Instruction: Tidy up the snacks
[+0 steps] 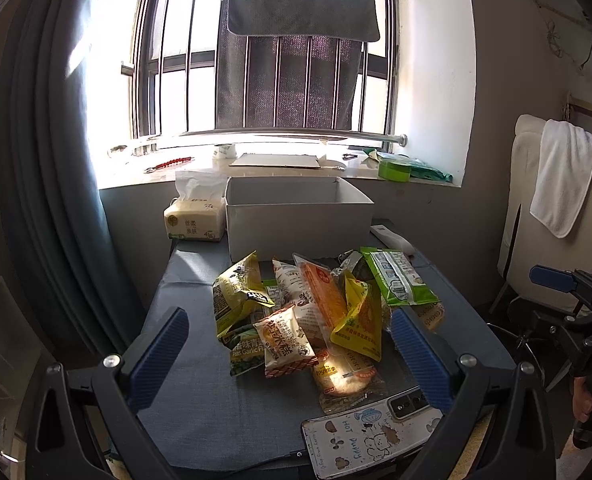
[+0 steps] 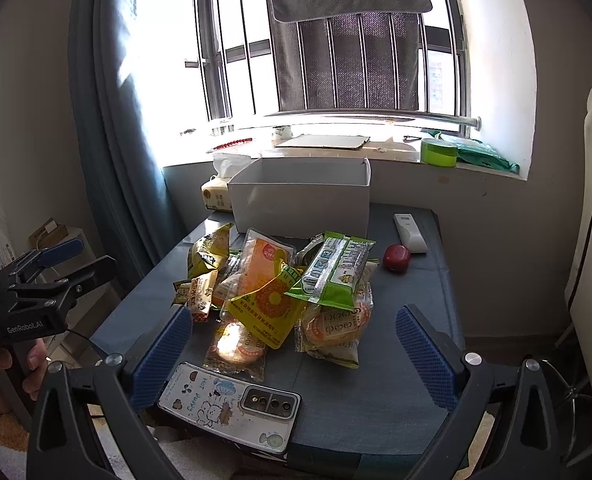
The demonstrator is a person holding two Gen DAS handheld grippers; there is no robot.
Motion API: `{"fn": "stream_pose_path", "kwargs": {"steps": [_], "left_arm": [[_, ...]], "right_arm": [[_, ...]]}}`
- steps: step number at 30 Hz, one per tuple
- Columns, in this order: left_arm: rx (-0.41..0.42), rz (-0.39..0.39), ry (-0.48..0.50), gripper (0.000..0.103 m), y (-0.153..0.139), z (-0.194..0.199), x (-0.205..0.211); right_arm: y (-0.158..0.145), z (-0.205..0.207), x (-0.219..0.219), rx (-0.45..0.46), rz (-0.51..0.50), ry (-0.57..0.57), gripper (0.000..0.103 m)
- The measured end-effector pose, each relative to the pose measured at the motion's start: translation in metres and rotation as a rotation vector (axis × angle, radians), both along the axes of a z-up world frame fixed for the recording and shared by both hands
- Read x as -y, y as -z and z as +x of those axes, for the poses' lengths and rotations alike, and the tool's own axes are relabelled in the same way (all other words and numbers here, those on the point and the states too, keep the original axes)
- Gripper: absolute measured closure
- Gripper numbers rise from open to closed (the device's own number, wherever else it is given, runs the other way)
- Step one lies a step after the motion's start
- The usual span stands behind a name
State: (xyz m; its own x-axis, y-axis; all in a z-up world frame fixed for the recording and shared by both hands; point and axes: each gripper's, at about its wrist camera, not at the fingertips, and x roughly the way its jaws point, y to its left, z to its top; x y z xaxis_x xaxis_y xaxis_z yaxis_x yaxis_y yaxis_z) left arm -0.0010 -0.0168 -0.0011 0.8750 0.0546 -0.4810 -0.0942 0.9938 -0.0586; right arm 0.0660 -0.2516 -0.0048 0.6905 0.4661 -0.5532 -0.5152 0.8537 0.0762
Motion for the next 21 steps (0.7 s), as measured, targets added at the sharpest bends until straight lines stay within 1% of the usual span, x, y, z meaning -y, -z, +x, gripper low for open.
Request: {"fn": "stream_pose_path", "kwargs": {"steps": [3, 21], "left_arm": [[0.01, 0.009, -0.022, 0.0, -0.0011, -0.0011, 0.0006], [0.008, 0.005, -0.009, 0.0, -0.0027, -0.003, 0.0018]], "right_arm": [[0.0005, -0.0005, 0.0, -0.001, 0.003, -0.004, 0.0], [-0.0026, -0.0008, 0.0011, -0.003, 0.007, -0.005, 0.0]]}}
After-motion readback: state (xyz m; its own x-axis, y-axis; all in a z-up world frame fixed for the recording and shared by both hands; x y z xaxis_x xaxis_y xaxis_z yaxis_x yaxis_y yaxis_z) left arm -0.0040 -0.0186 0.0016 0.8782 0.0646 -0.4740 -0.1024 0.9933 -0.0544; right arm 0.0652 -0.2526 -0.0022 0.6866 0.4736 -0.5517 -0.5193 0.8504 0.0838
